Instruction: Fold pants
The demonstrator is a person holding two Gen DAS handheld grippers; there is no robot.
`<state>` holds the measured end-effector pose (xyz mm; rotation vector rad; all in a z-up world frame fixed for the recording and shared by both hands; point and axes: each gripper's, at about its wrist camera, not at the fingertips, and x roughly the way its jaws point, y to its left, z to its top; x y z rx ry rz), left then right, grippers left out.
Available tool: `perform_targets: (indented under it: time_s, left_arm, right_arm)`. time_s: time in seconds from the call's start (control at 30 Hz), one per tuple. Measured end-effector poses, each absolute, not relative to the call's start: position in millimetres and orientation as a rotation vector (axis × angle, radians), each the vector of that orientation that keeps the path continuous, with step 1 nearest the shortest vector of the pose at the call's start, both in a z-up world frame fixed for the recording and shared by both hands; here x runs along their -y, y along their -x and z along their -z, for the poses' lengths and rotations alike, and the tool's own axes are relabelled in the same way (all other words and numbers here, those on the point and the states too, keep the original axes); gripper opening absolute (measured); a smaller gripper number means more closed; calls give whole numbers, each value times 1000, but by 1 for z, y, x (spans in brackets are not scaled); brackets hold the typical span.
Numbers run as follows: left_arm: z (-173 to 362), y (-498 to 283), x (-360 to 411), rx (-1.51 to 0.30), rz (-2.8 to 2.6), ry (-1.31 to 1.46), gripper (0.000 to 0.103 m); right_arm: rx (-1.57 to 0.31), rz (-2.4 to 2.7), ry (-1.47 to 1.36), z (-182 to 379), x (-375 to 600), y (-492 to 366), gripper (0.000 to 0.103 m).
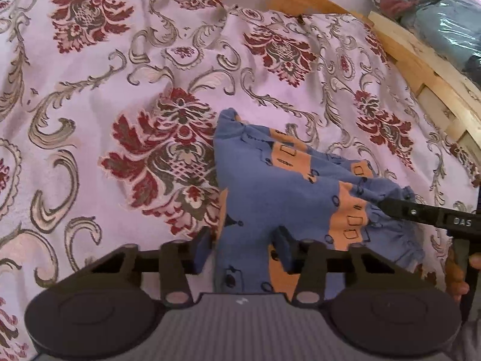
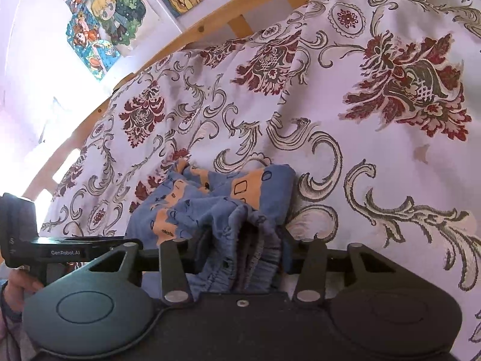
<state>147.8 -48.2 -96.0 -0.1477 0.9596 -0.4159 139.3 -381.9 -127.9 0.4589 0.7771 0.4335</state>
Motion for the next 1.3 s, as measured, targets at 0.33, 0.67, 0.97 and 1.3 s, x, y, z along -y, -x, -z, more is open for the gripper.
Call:
perform_targets:
  time_s: [0.33, 0.67, 0.97, 1.3]
  left_arm:
    - [94, -144, 50, -947, 427, 130, 24]
    - [87, -136, 53, -902, 416, 98, 10]
    - [55, -134, 61, -729, 409, 32, 8]
    - [55, -199, 56, -673, 349, 29, 9]
  right_arm:
    - [-764, -417, -409, 122, 375, -136, 34]
    - [-715, -378, -311, 109, 360, -124, 26]
    - [-547, -302, -124, 76, 329, -110, 22]
    - [-469, -303, -135, 64, 322, -184, 22]
